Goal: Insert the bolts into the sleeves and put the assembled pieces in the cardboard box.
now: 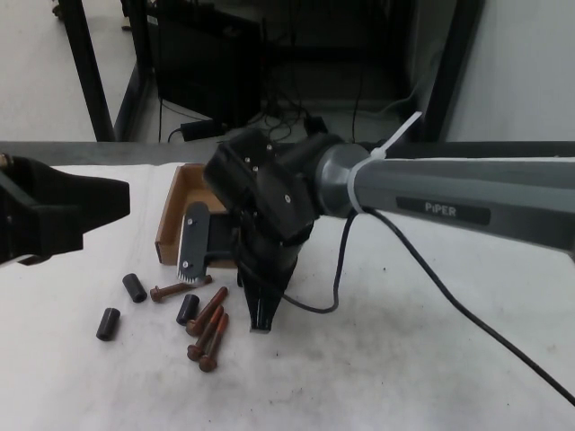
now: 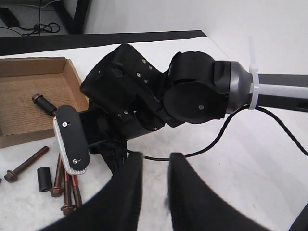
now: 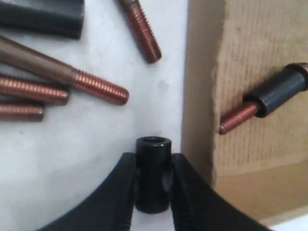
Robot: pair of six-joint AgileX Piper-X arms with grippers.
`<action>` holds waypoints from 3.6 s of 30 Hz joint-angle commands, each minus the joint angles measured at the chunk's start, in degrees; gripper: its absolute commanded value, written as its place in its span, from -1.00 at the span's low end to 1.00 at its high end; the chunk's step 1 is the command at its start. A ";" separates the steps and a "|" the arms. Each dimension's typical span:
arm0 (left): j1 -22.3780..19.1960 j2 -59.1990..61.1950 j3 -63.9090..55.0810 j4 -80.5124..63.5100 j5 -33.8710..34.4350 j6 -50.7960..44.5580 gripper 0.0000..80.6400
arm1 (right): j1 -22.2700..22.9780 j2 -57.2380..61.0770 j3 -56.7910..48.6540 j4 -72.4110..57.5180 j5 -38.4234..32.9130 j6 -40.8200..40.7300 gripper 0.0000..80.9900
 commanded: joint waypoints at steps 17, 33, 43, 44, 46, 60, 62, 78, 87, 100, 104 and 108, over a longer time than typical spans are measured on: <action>-0.23 0.37 -0.11 -0.54 -9.64 -8.66 -0.53 | 0.30 -25.02 8.12 12.51 -7.98 12.99 -0.99; -8.95 20.35 -0.11 -13.10 -32.48 -45.73 -0.53 | 0.30 -49.51 30.70 12.39 -7.74 21.32 -0.99; -11.98 40.48 -0.36 -17.67 -38.14 -74.01 -0.53 | 0.30 -57.67 33.85 17.11 -7.74 23.35 -0.99; -11.98 41.55 -0.36 -17.67 -38.14 -78.52 -0.53 | 0.30 -58.07 33.85 17.15 -7.74 23.50 -0.99; -11.98 43.82 -0.36 -17.85 -38.14 -87.22 -0.53 | 0.30 -58.68 33.85 17.13 -7.74 23.50 -0.99; -8.80 51.59 -1.77 -23.14 -39.35 -106.02 -0.57 | 0.30 -58.75 33.85 17.13 -7.74 23.50 -0.99; -7.70 52.35 -3.12 -23.85 -39.59 -105.19 -0.57 | 0.30 -58.75 33.85 17.13 -7.74 23.50 -0.99; -5.92 54.92 -7.82 -18.83 -35.68 -96.70 -0.57 | 0.30 -58.75 33.85 17.13 -7.74 23.50 -0.99; -5.92 54.92 -7.82 -19.52 -33.00 -97.69 -0.55 | 0.30 -58.72 33.85 17.13 -7.74 23.26 -0.99; -5.92 54.92 -7.82 -17.02 -31.46 -97.88 -0.28 | 0.30 -58.72 33.85 17.13 -7.74 23.26 -0.99; -5.92 54.92 -7.82 -15.30 -33.37 -99.20 -0.28 | 0.30 -58.72 33.85 17.13 -7.74 23.26 -0.99; -5.92 54.92 -7.82 -14.36 -34.65 -102.25 -0.28 | 0.30 -58.72 33.85 17.13 -7.74 23.26 -0.99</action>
